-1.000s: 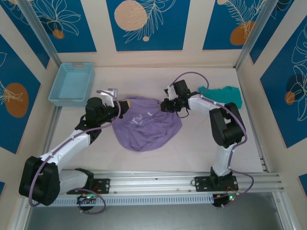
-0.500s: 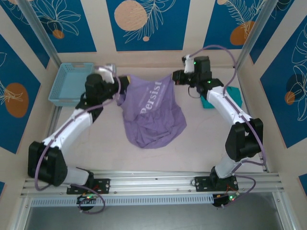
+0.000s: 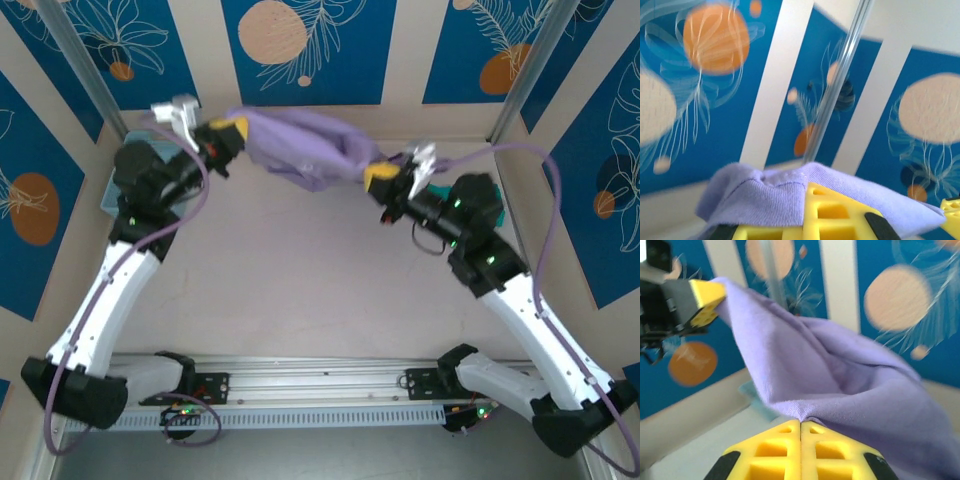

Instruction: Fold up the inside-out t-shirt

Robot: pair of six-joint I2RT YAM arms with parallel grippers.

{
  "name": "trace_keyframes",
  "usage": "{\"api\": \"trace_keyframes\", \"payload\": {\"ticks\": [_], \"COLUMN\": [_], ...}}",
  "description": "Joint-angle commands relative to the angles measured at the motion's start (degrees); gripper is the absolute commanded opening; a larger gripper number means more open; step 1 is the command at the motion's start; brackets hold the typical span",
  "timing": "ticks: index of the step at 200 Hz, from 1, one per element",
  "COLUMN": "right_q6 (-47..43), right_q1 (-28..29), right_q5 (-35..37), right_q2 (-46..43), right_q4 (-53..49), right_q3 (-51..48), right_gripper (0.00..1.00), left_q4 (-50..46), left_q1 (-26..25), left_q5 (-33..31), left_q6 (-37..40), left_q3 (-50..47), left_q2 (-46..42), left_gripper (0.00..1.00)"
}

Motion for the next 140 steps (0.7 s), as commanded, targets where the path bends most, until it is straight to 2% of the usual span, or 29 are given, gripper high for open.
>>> {"api": "trace_keyframes", "payload": {"ticks": [1,22,43,81,97,140], "right_q6": [3.47,9.25,10.66,9.75,8.70,-0.45], "right_q1": [6.89,10.89,12.45,11.94,11.33,11.10], "right_q5": [4.47,5.13,6.25,13.11,13.53,21.30], "right_q2": [2.86,5.96,8.69,18.69,23.84,36.45], "right_q4": [-2.51,-1.65,-0.36,-3.78,-4.78,-7.95], "right_q3": [-14.60,-22.45,-23.52,-16.40,-12.74,-5.18], "right_gripper": [0.07,0.30,0.43,0.48,0.49,0.54], "left_q4": [-7.33,-10.02,-9.86,-6.91,-6.61,-10.60], "left_q1": [0.43,0.43,0.43,0.34,0.34,0.34], "left_q5": [-0.86,-1.70,1.24,2.19,1.66,-1.53], "left_q6": [3.51,2.95,1.01,-2.06,-2.65,-2.17], "left_q3": [-15.39,-26.89,-33.37,-39.59,-40.77,-41.19], "left_q2": [-3.42,-5.02,-4.92,-6.26,-7.34,-10.35], "left_gripper": [0.00,0.00,0.00,0.00,0.00,0.00]}}
